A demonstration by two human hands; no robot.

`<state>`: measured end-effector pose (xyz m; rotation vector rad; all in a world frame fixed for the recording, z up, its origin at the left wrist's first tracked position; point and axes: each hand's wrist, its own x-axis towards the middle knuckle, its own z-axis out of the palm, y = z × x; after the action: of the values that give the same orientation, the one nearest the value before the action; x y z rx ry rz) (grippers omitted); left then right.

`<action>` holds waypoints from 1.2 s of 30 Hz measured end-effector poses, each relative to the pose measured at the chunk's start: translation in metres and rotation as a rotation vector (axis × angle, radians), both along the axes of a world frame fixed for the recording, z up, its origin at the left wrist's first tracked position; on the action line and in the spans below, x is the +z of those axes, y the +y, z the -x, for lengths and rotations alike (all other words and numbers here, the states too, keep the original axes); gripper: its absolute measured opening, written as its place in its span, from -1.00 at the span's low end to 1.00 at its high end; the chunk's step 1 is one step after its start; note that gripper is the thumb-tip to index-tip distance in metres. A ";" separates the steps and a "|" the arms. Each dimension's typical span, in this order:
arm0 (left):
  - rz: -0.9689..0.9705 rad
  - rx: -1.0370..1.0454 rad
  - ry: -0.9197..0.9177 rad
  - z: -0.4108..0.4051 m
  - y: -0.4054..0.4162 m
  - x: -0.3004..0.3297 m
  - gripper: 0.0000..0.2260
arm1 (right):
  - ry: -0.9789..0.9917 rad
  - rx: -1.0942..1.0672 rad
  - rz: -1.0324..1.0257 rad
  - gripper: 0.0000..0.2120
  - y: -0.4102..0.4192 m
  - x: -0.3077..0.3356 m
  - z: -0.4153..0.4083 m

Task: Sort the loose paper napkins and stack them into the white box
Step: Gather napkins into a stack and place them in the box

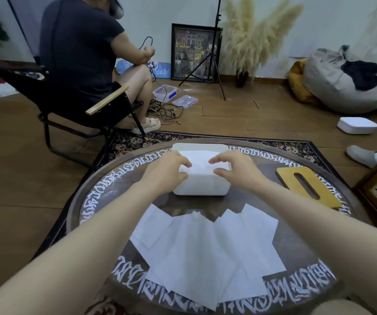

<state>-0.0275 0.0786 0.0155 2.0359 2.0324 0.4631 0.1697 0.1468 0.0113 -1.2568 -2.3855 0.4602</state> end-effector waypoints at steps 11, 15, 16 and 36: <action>0.145 -0.056 0.255 -0.014 -0.100 -0.005 -0.70 | -0.343 0.029 0.024 -0.66 -0.090 -0.011 -0.030; 0.189 -0.073 0.331 -0.016 -0.128 -0.018 -0.68 | -0.417 0.050 0.049 -0.66 -0.115 -0.023 -0.034; 0.195 -0.079 0.356 -0.017 -0.134 -0.022 -0.68 | -0.456 0.066 0.052 -0.66 -0.120 -0.026 -0.034; 0.295 -0.107 0.408 0.003 -0.174 -0.065 -0.71 | -0.325 -0.097 0.476 -0.43 -0.138 -0.065 0.045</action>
<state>-0.0310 -0.0954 -0.0497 2.1640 2.0325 -0.2825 0.1251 0.0088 -0.0539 -1.7609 -2.5494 0.8914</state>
